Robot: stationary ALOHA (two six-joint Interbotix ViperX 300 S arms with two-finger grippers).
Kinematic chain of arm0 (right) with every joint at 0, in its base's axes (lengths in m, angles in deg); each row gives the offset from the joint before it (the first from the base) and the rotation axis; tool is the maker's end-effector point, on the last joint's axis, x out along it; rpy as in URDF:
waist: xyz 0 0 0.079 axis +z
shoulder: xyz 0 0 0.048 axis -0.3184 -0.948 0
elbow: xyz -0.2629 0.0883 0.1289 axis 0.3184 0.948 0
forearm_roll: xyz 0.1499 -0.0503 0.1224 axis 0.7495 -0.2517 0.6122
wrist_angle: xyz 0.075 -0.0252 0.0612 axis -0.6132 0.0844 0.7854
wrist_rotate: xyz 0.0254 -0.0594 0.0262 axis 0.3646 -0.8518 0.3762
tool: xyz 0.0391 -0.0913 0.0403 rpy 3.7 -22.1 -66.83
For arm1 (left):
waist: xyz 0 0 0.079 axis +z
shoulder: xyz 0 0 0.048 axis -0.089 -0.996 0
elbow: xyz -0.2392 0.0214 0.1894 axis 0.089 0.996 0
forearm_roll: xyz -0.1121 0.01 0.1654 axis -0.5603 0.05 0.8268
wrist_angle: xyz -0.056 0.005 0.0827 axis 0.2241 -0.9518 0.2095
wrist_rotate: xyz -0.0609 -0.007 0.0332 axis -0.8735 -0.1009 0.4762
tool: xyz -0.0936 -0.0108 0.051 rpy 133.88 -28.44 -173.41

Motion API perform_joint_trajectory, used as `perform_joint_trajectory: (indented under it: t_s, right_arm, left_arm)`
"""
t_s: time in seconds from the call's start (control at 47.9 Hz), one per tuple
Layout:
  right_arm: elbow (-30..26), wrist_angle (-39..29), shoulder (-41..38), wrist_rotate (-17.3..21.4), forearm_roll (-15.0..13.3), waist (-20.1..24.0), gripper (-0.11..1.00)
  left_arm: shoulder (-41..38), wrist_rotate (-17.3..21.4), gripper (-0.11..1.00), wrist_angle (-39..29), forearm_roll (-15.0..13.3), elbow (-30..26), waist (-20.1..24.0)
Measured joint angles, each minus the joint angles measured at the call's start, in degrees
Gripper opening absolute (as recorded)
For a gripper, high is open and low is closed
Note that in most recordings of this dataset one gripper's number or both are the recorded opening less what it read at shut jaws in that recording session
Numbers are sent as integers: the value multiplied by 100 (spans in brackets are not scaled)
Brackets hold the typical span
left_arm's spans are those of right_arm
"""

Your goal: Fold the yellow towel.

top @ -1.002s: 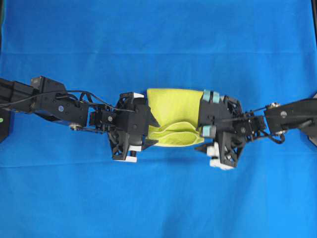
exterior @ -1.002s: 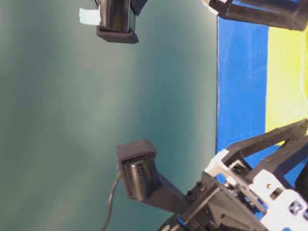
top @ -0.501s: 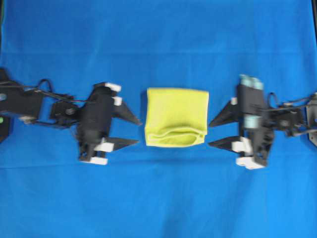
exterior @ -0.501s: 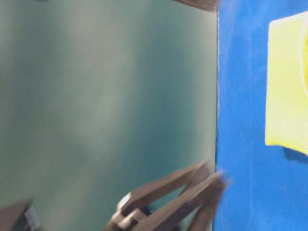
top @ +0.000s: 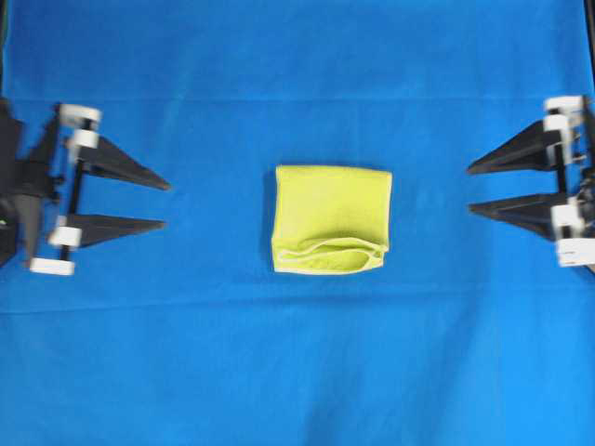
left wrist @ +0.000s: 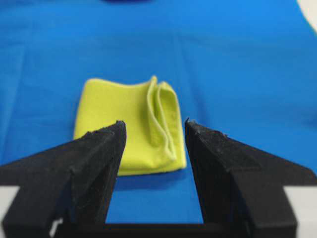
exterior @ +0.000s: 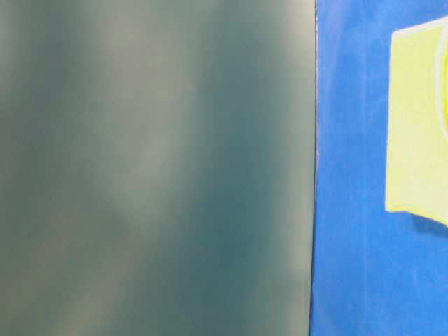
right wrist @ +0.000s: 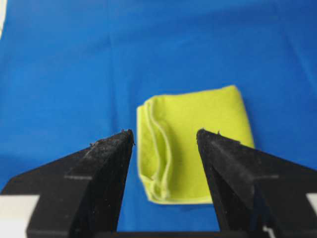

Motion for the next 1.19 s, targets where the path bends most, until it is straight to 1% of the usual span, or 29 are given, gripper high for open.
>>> perform_joint_trajectory:
  t_s: [0.146,0.271,0.355,0.522,0.606,0.773,1.19]
  right_arm:
    - [422,149,562,0,-79,-62,59]
    - [835,378,940,0,-105,-185,59]
    - [1134,606,1099,0,-105,-290,59]
    - [1626,1195,1257,0,-114,-439,59]
    - [1705,1389,1248,-9,-114,-475,59]
    - [1723,1468,1195,-88,-123,-492,59]
    - [1723,1450,1195,-88,-149,-492,59]
  left_arm:
    - [817,0,49,62,9,563,97]
    - [1345,0,49,149,0,1020,237]
    - [1705,-18,49,176,0,1327,299]
    - [2259,-62,49,176,0,1731,316]
    - [2382,-62,49,176,0,1872,316]
    - [2408,-79,49,176,0,1995,378]
    - [2417,-79,49,185,0,1986,396]
